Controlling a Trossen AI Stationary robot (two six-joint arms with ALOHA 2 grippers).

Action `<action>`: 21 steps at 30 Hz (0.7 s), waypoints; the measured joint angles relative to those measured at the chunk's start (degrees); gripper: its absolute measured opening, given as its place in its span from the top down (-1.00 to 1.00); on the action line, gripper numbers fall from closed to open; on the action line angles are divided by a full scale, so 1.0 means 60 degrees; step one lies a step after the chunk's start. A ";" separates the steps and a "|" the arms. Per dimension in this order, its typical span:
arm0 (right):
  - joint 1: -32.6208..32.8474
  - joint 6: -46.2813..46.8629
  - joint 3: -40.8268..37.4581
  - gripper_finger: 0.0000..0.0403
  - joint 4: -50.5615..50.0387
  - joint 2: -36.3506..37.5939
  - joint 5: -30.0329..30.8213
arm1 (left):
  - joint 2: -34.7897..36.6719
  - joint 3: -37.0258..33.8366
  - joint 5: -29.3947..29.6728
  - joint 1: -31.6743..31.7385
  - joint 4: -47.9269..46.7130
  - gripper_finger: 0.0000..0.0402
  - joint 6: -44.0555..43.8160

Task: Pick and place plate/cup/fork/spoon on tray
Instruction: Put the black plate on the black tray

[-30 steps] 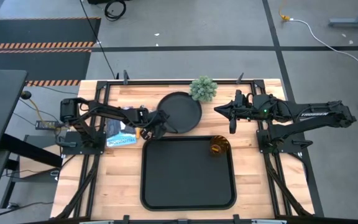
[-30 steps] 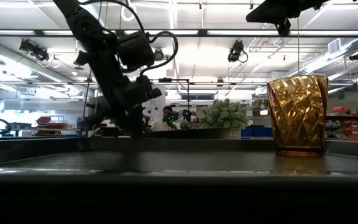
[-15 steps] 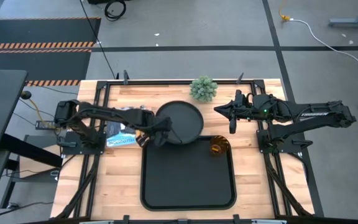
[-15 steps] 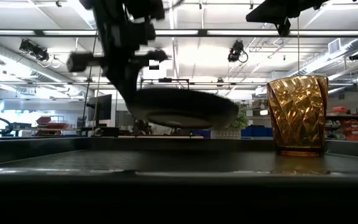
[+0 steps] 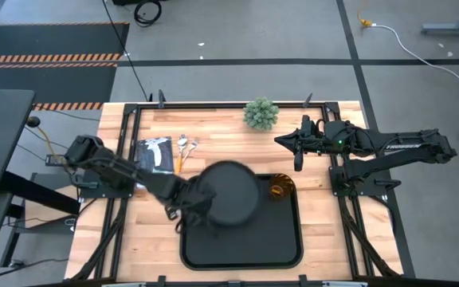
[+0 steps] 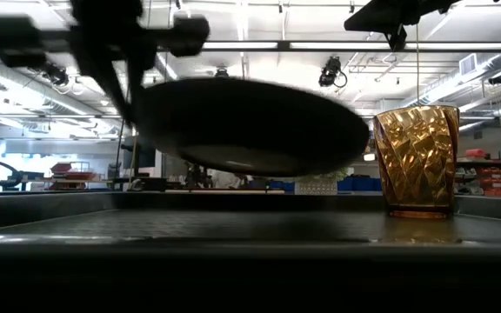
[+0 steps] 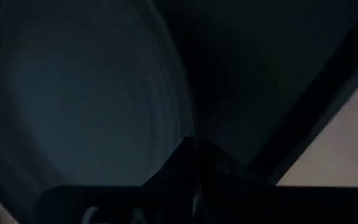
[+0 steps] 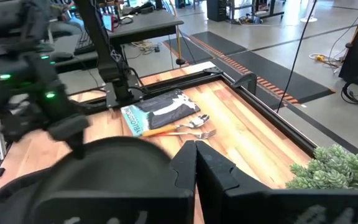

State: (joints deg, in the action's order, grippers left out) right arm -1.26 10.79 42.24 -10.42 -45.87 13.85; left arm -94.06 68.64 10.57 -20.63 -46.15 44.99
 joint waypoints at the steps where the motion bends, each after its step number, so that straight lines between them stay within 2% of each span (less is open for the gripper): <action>1: 0.0000 0.0000 0.0000 0.94 0.0002 0.0000 -0.0002 | 0.0000 0.0000 -0.0029 -0.0183 0.0079 0.94 -0.0049; 9: 0.0000 0.0000 0.0000 0.94 0.0002 0.0000 -0.0005 | -0.0462 0.0000 -0.0305 -0.1288 0.1480 0.94 0.0915; 21: 0.0000 0.0101 -0.0004 0.94 -0.0165 -0.0004 -0.0072 | -0.1790 -0.0011 -0.0028 -0.1568 0.2378 0.94 0.2569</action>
State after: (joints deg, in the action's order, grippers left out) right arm -1.26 11.40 42.22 -11.42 -45.89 13.41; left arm -104.80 68.58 10.40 -30.03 -31.88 60.41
